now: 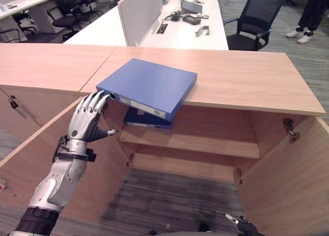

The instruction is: Put the empty folder in the office cabinet

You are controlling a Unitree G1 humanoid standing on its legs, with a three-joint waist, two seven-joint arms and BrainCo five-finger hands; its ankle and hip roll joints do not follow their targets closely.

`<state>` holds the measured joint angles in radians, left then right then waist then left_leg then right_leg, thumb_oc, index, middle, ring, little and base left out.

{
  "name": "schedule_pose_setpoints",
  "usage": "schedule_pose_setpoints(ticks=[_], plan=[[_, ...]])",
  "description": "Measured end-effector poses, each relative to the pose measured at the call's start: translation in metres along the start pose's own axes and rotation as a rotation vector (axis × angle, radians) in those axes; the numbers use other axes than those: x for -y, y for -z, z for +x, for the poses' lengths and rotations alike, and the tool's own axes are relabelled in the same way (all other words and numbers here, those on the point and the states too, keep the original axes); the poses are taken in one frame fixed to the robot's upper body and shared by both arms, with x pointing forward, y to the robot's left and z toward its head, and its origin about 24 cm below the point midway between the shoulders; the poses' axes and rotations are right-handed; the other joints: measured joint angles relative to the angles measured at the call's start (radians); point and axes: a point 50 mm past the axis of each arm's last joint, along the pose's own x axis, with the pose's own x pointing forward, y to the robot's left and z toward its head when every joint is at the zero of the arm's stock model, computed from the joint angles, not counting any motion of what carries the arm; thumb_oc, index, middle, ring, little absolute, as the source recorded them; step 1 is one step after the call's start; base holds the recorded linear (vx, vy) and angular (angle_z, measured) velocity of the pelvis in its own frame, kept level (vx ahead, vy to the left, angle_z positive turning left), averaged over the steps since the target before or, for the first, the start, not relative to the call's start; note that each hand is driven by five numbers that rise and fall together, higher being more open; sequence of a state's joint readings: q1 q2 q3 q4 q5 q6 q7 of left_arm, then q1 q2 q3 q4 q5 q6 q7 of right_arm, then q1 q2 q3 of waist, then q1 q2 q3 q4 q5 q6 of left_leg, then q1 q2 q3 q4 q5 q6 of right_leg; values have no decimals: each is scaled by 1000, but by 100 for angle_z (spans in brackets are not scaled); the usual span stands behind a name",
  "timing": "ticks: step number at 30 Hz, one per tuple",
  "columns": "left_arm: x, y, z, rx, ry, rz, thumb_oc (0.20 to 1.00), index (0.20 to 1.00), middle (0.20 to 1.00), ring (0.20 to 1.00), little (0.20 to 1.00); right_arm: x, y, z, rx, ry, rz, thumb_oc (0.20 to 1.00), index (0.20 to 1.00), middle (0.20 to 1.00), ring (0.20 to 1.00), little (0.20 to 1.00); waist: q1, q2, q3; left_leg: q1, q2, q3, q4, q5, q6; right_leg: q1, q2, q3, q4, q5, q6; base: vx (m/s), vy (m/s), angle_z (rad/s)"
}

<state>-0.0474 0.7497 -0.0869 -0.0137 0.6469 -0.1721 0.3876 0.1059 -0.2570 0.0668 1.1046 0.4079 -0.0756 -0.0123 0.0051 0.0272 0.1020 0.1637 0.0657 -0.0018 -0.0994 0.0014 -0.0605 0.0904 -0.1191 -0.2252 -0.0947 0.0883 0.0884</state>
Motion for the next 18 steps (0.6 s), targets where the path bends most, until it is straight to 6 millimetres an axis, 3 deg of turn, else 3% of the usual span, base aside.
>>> schedule_pose_setpoints(ticks=[14,18], plan=[[5,-35,35,190,26,32,1000,1000,1000,1000,1000,4,7,-1,-32,21,-20,1000,1000,1000,1000,1000,-35,31,-33,20,11,38,0,-6,-8,-1,12,38,0,7,-8,18,2,-7],[9,-38,36,216,44,58,1000,1000,1000,1000,1000,5,8,-1,-36,23,-20,1000,1000,1000,1000,1000,-49,34,-41,22,11,45,0,-7,-8,-3,12,45,0,7,-7,6,3,-8]])
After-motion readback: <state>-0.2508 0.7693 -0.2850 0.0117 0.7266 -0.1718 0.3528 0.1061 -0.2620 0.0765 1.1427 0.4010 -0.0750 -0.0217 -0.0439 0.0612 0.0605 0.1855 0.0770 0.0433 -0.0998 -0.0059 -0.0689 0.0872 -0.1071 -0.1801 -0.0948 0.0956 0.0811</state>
